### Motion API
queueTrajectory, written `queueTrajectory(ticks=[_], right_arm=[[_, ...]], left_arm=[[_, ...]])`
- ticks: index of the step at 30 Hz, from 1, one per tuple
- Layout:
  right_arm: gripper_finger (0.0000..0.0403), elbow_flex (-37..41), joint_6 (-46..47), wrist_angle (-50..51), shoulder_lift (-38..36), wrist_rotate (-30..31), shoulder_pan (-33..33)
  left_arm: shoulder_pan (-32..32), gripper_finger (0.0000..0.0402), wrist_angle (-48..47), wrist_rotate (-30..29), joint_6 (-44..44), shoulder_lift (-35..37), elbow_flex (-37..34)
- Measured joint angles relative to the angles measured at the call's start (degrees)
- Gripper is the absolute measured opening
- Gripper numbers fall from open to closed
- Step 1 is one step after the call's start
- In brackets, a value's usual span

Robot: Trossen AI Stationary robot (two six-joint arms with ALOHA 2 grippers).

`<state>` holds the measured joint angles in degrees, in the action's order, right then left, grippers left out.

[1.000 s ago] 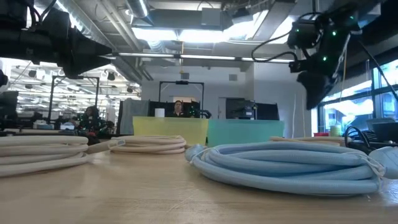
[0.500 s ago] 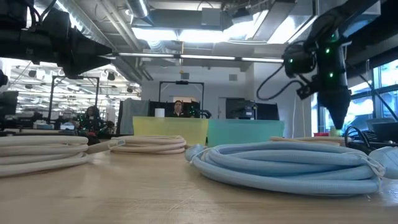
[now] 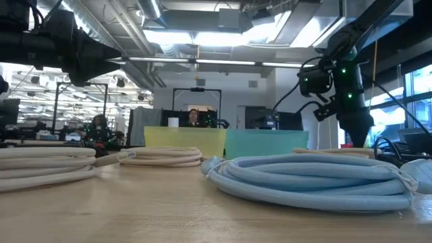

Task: Pick & Place USB Port
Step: Put the black charger cable into the green bin

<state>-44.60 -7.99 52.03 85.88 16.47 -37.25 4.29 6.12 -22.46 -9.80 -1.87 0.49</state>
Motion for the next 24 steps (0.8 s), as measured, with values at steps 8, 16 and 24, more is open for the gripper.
queueTrajectory(ticks=[8,16,24], right_arm=[[0.0184,1.3,0.2,-0.7,1.3,-0.7,-1.8],[0.0169,2.3,0.3,-1.9,1.3,0.2,-2.0],[0.0014,2.2,0.5,-1.8,1.3,0.5,-2.0]], left_arm=[[0.0,0.0246,-1.4,0.0,-0.4,0.0,0.0],[0.0,0.0246,-2.5,0.0,-1.0,0.0,0.0],[0.0,0.0246,-2.5,0.0,-1.0,0.0,0.0]])
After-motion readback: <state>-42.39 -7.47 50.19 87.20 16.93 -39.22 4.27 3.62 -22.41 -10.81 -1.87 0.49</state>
